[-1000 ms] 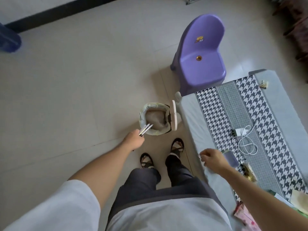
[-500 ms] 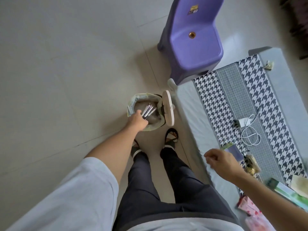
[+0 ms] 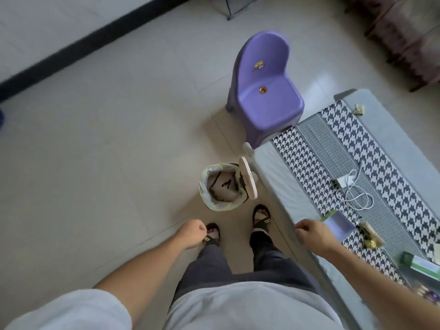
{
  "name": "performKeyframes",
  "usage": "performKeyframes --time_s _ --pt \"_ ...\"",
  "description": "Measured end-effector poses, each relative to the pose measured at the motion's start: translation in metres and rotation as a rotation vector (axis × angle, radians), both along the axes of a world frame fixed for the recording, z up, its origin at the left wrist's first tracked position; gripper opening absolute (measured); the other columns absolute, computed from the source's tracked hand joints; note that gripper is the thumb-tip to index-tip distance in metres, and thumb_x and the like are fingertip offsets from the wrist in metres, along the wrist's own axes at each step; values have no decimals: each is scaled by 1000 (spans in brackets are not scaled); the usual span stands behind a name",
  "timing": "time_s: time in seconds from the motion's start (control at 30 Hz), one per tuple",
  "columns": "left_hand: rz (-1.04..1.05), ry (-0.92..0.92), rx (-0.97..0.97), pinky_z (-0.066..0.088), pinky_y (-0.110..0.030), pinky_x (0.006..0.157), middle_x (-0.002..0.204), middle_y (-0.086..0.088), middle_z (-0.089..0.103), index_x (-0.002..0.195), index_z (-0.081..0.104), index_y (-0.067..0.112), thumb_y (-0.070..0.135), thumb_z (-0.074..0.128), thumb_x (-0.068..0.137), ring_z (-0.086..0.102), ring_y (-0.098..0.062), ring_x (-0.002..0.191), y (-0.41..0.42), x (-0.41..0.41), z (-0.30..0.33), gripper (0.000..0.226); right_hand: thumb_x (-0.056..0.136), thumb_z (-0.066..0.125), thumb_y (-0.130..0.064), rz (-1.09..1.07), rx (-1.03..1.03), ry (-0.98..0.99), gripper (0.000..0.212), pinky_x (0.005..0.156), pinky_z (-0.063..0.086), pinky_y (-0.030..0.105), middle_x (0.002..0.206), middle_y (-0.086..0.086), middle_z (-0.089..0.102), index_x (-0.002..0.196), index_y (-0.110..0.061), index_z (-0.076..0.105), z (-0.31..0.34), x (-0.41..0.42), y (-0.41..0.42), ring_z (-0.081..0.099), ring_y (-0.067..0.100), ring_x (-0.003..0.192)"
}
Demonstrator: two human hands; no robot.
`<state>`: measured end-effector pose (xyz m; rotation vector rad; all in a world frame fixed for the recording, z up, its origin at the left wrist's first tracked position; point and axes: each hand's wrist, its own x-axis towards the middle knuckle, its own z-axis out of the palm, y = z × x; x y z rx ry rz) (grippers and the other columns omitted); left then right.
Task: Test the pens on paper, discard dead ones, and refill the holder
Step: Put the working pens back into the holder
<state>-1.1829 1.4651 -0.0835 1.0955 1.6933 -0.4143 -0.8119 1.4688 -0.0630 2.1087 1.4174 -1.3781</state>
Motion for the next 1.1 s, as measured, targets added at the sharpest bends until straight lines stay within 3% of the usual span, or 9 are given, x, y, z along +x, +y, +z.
performKeyframes --time_s 0.1,0.23,0.47,0.6,0.67,0.83,0.97,1.1 --pt "-104 -40 36 51 -29 87 101 1 71 101 71 17 17 54 93 65 -19 99 0 -8 10 19 90 62 -12 -121 45 5 15 72 41 24 84 -1 73 92 -17 76 11 -10 -19 64 18 84" --pt "-198 -140 75 46 -27 74 81 6 64 95 70 15 12 56 93 60 -18 83 5 -18 13 14 89 64 -8 -351 126 -12 15 74 43 24 82 -4 71 89 -16 78 22 -26 -70 65 19 84" --pt "-462 -127 43 52 -35 87 98 -6 68 94 66 15 11 55 94 63 -25 92 8 -48 29 11 89 63 -9 -850 107 -31 14 72 62 38 76 1 74 86 -18 73 25 -82 -229 72 22 68" --pt "-616 -72 11 47 -31 74 97 -9 67 90 63 16 9 51 93 61 -24 84 5 -59 38 15 91 61 -3 -1192 42 -40 16 66 59 40 73 10 73 81 -10 72 27 -109 -327 67 29 63" --pt "-717 -29 12 50 -34 76 93 -9 67 91 64 13 9 50 93 60 -24 82 4 -55 41 14 93 59 0 -1386 25 -37 17 60 54 38 73 16 71 82 -3 72 29 -121 -375 62 29 59" --pt "-991 17 40 48 -31 74 90 -10 65 104 64 2 9 48 94 57 -22 78 -6 -2 49 20 96 56 1 -1733 62 -24 19 55 45 29 71 19 66 84 1 70 32 -154 -479 55 26 56" --pt "-1218 45 147 54 -31 72 90 -9 70 97 70 4 11 53 91 65 -23 80 -45 72 67 19 93 57 2 -1897 93 -4 22 56 46 28 68 15 67 76 -5 70 34 -188 -549 58 25 53" --pt "-1489 53 222 48 -27 66 88 -1 70 84 68 16 13 53 90 68 -22 87 -125 154 83 16 94 57 1 -2024 94 54 23 54 43 27 66 14 65 74 -4 67 31 -227 -626 56 24 56"
